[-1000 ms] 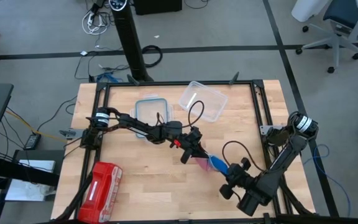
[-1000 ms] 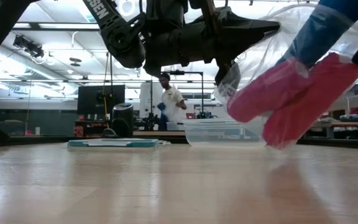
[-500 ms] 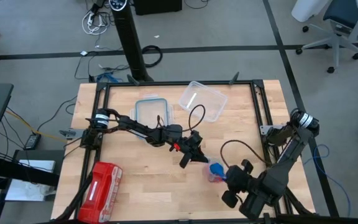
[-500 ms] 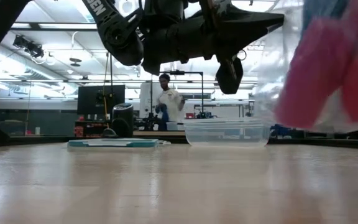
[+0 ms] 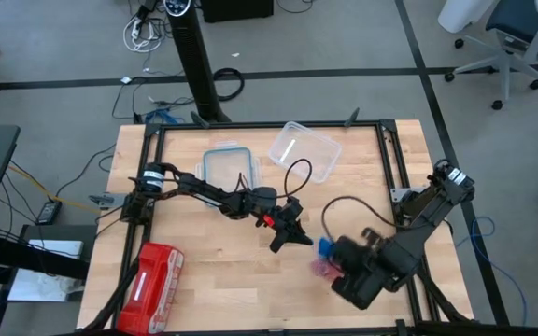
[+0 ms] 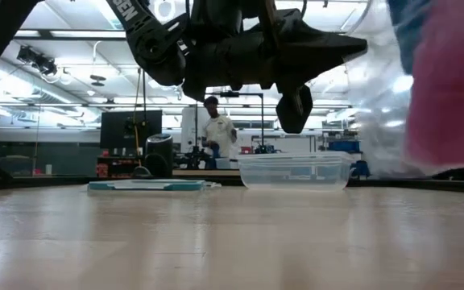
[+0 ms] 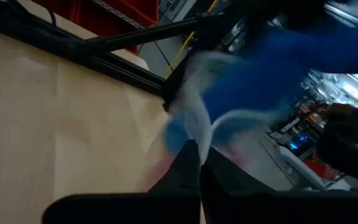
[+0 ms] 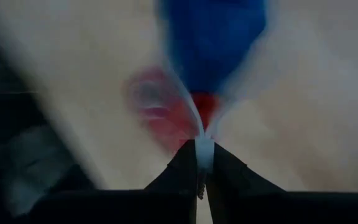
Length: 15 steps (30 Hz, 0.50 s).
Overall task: Roll bandage
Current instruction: Put the blue bandage into the transparent zip bag
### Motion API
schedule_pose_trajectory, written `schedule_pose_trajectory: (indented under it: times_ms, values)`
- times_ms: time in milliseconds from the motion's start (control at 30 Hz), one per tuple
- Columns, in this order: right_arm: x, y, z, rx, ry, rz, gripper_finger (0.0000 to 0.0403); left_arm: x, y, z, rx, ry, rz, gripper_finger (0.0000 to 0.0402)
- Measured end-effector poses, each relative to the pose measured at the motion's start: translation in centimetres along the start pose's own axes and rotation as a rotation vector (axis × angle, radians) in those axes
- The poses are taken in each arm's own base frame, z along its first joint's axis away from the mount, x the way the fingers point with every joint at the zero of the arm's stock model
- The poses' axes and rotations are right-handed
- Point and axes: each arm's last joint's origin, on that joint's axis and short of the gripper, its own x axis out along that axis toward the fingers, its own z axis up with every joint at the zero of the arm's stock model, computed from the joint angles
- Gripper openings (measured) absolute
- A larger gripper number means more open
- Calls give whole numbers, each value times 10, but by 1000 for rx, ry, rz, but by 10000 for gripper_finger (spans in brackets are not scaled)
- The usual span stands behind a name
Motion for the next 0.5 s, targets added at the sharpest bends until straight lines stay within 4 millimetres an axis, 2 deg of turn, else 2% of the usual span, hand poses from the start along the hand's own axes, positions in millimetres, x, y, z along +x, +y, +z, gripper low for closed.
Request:
schedule_pose_trajectory:
  times_ms: [100, 167, 267, 333, 433, 500]
  values:
    - [0, 12, 2, -81, 29, 116, 12, -1, 1, 2, 4, -7, 0, 0]
    - [6, 1, 2, -33, 39, -12, 11, -2, 3, 3, 5, -10, 3, 0]
    - [4, 12, 5, -103, 38, 108, 11, -2, 2, 4, 12, -20, -5, 0]
    - [7, 2, 7, -64, 26, -1, 11, -2, 2, 4, 13, -21, -5, 0]
    - [4, 15, 13, -148, 0, 138, 11, -2, 2, 4, 13, -18, -15, 0]
    - [7, 0, 12, -84, 9, -11, 11, -2, 1, 4, 15, -20, -20, 0]
